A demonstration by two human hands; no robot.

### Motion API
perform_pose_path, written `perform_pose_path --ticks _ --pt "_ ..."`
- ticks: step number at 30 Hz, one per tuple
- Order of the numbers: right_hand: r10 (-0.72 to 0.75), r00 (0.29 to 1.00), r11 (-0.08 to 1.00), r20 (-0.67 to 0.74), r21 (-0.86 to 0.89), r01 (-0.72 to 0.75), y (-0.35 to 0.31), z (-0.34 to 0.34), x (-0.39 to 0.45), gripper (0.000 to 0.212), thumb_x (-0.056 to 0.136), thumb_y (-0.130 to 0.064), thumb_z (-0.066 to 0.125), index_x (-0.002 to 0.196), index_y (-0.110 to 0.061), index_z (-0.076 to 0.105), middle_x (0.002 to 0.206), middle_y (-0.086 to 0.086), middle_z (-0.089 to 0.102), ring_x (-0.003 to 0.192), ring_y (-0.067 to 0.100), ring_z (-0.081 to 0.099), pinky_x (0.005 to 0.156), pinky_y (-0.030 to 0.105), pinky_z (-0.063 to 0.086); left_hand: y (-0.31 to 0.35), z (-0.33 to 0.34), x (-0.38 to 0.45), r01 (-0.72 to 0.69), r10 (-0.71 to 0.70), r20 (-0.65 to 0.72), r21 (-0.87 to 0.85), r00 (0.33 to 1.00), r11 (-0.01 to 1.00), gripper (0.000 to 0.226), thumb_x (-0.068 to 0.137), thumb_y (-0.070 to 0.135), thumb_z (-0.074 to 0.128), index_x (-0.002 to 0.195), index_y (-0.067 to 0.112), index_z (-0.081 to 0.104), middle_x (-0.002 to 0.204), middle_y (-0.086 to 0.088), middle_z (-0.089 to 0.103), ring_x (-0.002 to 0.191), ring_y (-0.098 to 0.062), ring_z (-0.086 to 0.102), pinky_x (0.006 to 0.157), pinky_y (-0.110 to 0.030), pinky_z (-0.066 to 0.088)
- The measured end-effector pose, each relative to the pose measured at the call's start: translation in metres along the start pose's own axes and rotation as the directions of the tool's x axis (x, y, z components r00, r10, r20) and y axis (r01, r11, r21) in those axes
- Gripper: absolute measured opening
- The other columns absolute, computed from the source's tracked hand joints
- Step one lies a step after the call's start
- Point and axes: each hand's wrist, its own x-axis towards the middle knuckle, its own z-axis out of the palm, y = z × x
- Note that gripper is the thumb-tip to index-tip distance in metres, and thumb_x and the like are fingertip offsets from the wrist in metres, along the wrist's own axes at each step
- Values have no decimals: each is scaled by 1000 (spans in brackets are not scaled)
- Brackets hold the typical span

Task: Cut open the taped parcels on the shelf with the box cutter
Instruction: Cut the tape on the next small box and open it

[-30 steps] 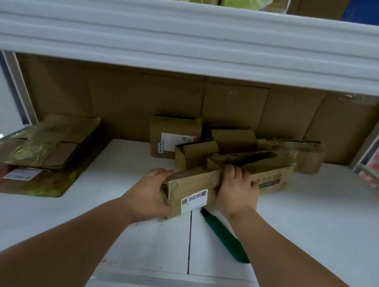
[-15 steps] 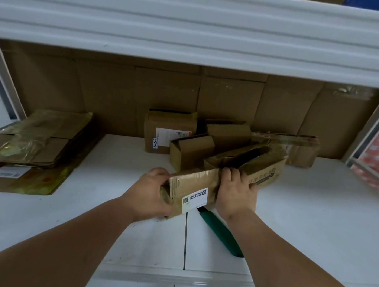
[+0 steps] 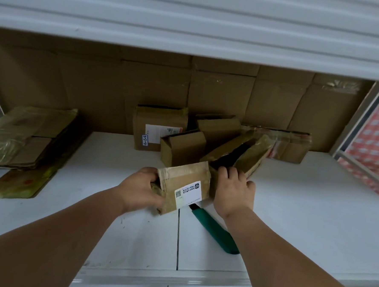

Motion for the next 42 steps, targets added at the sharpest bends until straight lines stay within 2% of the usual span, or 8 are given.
perform_pose_path --ticks 15,19,24,27,32,35,37,42 --pt "114 993 993 18 -23 -113 20 6 3 49 79 -13 49 127 -20 36 121 4 49 112 26 48 95 42 36 0 -6 5 34 -42 -56 -142 998 989 42 70 17 82 102 37 64 105 21 59 96 -5 60 75 -19 49" --pt "143 989 990 18 12 -144 20 9 1 48 80 -12 48 127 -18 36 122 4 48 114 26 47 93 41 35 3 -9 6 62 -67 -46 -109 997 992 49 69 15 82 111 30 60 110 11 60 101 -12 60 82 -27 52" --pt "246 969 969 -6 -37 -246 49 2 3 43 83 -14 49 125 -17 40 120 8 51 113 29 49 90 42 37 -14 -42 -13 152 -163 -80 -137 983 979 43 70 3 80 97 30 59 100 6 66 93 -13 63 72 -26 49" --pt "198 979 976 -38 -87 -201 51 5 4 46 81 -14 48 127 -16 42 126 10 50 117 30 48 99 43 33 -19 -58 -19 196 -210 -88 -148 974 969 42 71 0 79 90 31 58 94 10 66 87 -7 61 64 -20 45" --pt "123 988 992 -94 32 -121 20 8 3 89 75 -14 58 153 -17 16 160 10 13 148 30 7 118 54 4 -20 -60 -26 266 -272 -3 -197 962 944 49 70 -2 80 102 30 59 106 6 65 99 -12 59 75 -21 44" --pt "3 995 996 -96 91 5 0 7 -3 77 73 -16 59 145 -22 33 145 11 35 135 34 28 113 55 17 -26 -58 -32 309 -312 36 -291 949 905 51 71 -8 77 102 30 61 111 1 67 105 -18 60 87 -29 47" --pt "-103 994 984 40 153 96 -16 6 -5 72 78 -22 58 145 -28 32 145 4 36 134 28 29 111 50 19 -29 -57 -33 327 -325 67 -353 943 877 55 73 -10 74 113 25 60 115 -1 68 111 -22 60 100 -36 46" --pt "-306 913 827 269 550 115 -53 2 -10 59 85 -22 58 140 -37 39 136 -5 54 125 20 48 104 40 34 -33 -59 -38 359 -319 166 -487 933 796 50 73 14 77 118 28 59 110 3 73 105 -19 68 86 -34 54"
